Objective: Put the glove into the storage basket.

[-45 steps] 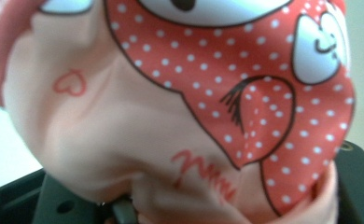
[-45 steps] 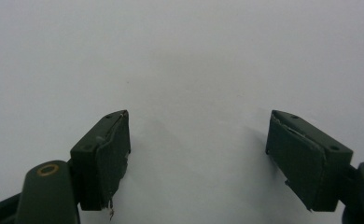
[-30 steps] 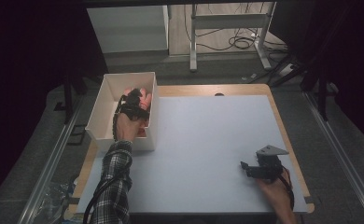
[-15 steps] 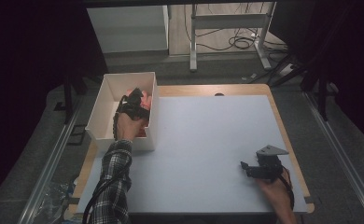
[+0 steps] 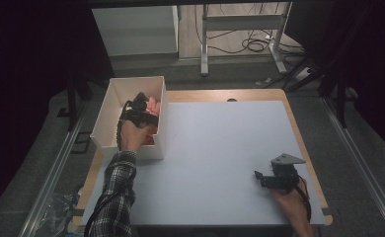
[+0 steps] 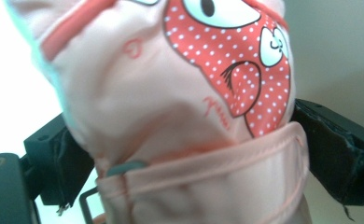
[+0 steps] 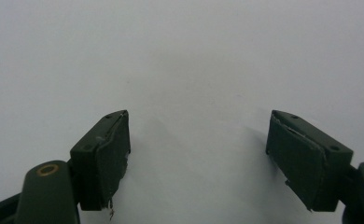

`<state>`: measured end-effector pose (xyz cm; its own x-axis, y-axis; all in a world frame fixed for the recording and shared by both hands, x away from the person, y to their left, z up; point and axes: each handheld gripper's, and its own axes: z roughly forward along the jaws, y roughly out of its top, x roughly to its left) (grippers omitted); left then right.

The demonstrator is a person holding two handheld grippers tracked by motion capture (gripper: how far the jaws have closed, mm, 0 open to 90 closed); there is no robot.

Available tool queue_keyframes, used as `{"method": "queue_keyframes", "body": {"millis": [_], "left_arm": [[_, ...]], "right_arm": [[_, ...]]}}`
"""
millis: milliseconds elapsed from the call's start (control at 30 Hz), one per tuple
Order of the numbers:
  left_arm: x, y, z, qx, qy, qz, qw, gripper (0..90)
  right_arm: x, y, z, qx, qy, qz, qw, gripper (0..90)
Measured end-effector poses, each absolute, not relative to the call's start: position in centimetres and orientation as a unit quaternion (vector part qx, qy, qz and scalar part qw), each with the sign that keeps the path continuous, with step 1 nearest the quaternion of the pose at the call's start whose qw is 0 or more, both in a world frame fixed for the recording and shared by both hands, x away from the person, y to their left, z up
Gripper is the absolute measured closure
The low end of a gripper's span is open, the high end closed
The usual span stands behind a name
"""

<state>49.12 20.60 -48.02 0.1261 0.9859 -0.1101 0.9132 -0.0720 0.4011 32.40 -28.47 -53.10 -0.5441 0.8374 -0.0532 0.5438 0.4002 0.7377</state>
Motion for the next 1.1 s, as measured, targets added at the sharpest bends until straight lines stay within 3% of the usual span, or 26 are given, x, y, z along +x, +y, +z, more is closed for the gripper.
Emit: {"method": "queue_keyframes", "body": {"millis": [1100], "left_arm": [[45.5, 21.8, -43.1, 0.739, 0.602, 0.138, 0.269, 6.4]], "right_arm": [[32.4, -28.5, -53.1, 0.427, 0.809, 0.343, 0.214, 22.2]]}}
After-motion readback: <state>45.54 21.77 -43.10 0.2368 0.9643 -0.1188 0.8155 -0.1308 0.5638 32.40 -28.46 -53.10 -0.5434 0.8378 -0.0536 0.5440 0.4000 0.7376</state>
